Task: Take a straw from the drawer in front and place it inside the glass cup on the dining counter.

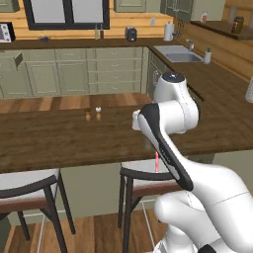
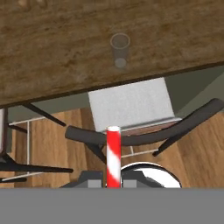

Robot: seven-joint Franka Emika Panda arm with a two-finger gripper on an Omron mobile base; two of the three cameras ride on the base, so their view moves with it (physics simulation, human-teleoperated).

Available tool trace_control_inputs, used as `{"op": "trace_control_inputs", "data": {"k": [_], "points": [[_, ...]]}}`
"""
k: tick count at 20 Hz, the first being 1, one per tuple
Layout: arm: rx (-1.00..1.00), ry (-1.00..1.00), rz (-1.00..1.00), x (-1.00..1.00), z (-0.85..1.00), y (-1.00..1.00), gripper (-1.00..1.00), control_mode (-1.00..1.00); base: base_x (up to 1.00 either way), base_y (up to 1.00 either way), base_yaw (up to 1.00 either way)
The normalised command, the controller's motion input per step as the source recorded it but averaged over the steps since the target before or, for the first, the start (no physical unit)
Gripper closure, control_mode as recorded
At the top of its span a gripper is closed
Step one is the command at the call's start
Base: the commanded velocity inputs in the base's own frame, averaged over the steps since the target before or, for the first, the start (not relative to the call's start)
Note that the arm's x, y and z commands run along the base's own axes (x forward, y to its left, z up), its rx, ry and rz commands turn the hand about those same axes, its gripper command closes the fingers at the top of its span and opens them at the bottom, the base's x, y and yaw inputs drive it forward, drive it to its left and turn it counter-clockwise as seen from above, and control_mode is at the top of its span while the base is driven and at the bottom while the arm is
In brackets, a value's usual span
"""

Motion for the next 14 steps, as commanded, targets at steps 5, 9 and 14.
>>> {"op": "trace_control_inputs", "data": {"k": [5,9,14], "points": [[0.00,0.00,0.00,0.00,0.00,0.00,1.00,1.00,0.97,-0.35,0.16],[0.00,0.00,0.00,0.00,0.00,0.00,1.00,1.00,0.97,-0.28,0.12],[0.03,-0.10,0.28,0.27,0.23,-0.45,1.00,-1.00,0.13,-0.06,0.03]]}}
